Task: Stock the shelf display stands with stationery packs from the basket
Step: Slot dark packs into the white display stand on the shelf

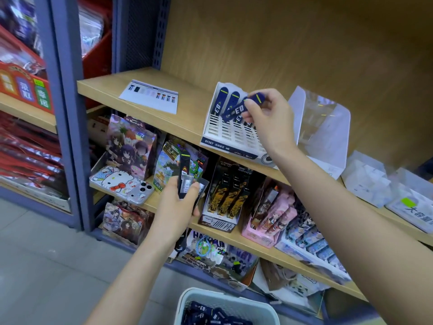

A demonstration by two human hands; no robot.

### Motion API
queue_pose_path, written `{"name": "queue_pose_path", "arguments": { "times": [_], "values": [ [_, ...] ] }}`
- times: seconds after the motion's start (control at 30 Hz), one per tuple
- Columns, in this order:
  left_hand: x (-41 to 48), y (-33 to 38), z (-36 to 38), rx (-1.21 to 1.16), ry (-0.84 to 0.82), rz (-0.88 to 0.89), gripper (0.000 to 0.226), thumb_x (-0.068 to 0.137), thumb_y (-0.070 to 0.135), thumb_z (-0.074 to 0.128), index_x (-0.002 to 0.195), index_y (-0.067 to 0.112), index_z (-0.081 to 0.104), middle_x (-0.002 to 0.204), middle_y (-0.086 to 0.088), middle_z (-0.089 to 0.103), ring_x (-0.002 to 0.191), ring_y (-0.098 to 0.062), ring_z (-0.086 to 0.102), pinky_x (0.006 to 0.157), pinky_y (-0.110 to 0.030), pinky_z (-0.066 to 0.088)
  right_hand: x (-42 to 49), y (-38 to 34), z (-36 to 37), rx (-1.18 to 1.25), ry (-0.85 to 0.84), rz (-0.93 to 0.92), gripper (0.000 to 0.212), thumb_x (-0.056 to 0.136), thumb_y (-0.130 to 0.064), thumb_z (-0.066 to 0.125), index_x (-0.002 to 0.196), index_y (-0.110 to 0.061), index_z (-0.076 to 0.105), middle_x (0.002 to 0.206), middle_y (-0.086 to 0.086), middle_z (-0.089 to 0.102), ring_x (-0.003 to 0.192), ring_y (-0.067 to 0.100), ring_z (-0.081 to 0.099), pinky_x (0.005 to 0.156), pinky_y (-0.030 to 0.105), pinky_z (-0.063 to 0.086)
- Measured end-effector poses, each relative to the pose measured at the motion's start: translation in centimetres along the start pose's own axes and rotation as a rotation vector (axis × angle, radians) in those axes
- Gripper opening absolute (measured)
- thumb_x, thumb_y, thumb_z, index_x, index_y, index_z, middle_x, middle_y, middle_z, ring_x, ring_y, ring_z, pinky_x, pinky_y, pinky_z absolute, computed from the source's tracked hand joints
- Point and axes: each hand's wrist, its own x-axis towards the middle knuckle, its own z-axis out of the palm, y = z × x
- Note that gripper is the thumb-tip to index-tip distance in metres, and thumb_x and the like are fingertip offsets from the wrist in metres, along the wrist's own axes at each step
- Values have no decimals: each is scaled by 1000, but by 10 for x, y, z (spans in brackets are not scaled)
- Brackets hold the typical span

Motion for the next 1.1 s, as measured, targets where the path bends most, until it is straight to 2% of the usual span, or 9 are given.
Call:
{"name": "queue_pose_path", "arguments": {
  "times": [0.13,0.3,0.43,0.6,0.7,0.83,0.97,1.03,1.1],
  "values": [
    [-1,3,-3,-19,-23,-23,8,98,24,48,92,20,51,69,1,51,47,-7,47,48,-23,37,21,7,22,-73,-3,8,11,95,-3,47,93,-10,55,74,1,59,63,9,61,61,18,51],
    [-1,7,-9,-39,-14,-43,7,99,25,47,96,21,51,76,2,51,43,-3,46,48,-21,39,33,13,35,-207,-97,12,19,99,-6,38,99,-10,57,87,10,60,67,12,58,75,32,52],
    [-1,11,-12,-88,-5,-88,7,99,25,47,98,22,53,82,7,58,43,5,51,64,-31,45,50,8,28,-344,-198,-29,19,98,-5,39,94,-13,56,91,13,60,65,13,57,70,30,53],
    [2,12,-16,-69,-7,-72,10,99,29,47,99,22,54,85,0,65,41,-5,44,46,-22,37,62,2,30,-486,-363,-98,20,94,-3,45,90,-13,62,79,7,57,61,12,51,58,20,47],
    [3,11,-17,-78,-7,-74,14,98,32,47,100,21,55,85,-1,64,42,-7,43,46,-22,36,63,4,33,-476,-338,-100,19,93,-3,49,91,-17,62,82,4,58,61,12,52,68,28,50],
    [3,11,-18,-79,-10,-73,15,98,33,47,101,21,56,82,0,63,43,-6,43,44,-20,35,54,15,35,-374,-272,-52,14,94,-1,48,98,-14,45,82,-1,49,66,16,52,71,37,52],
    [2,12,-19,-100,-15,-83,15,97,35,48,102,25,58,72,12,66,53,-3,52,60,-31,41,49,21,36,-364,-224,-139,12,93,-1,51,96,-12,47,90,5,52,70,18,54,78,43,53],
    [1,14,-19,-96,-34,-75,16,98,34,47,103,25,58,66,20,65,51,0,51,62,-33,40,47,21,37,-443,-195,-189,12,94,-6,53,104,-12,53,99,2,48,76,17,53,82,37,51],
    [1,14,-20,-80,-53,-71,20,98,33,46,105,19,59,64,12,65,45,-3,46,60,-32,39,40,22,35,-491,-124,-229,19,95,-10,52,115,-11,51,108,-1,42,77,11,51,79,25,45]
  ]
}}
